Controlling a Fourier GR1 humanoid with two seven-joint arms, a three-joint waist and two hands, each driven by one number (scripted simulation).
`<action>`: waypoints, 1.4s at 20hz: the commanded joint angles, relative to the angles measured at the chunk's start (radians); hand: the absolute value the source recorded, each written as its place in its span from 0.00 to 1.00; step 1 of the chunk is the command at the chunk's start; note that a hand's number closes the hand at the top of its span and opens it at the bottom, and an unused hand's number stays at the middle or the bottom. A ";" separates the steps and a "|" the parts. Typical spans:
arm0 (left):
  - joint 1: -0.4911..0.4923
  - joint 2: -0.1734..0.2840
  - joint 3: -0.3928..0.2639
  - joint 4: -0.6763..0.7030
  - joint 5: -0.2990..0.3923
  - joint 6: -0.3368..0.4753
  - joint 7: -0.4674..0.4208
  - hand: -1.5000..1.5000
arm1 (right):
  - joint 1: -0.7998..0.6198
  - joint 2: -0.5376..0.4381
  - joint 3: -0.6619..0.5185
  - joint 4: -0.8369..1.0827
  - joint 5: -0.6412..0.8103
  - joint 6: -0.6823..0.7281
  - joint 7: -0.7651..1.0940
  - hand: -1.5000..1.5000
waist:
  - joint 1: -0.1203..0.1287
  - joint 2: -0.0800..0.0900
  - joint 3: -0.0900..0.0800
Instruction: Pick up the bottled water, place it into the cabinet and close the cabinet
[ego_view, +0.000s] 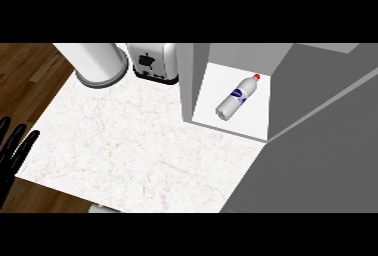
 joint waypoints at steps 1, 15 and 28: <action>-0.008 0.004 0.013 0.007 0.011 -0.008 0.000 0.00 | -0.055 0.058 0.116 0.023 -0.013 -0.016 0.090 1.00 | -0.007 0.005 0.000; -0.030 0.007 0.023 0.019 0.016 -0.038 -0.005 0.00 | -0.050 0.109 0.112 0.125 -0.219 0.004 0.077 1.00 | 0.023 0.043 0.004; -0.034 0.025 0.047 0.053 0.032 -0.051 0.007 0.00 | -0.405 0.197 -0.041 0.323 -0.190 -0.073 0.302 1.00 | 0.012 0.018 0.007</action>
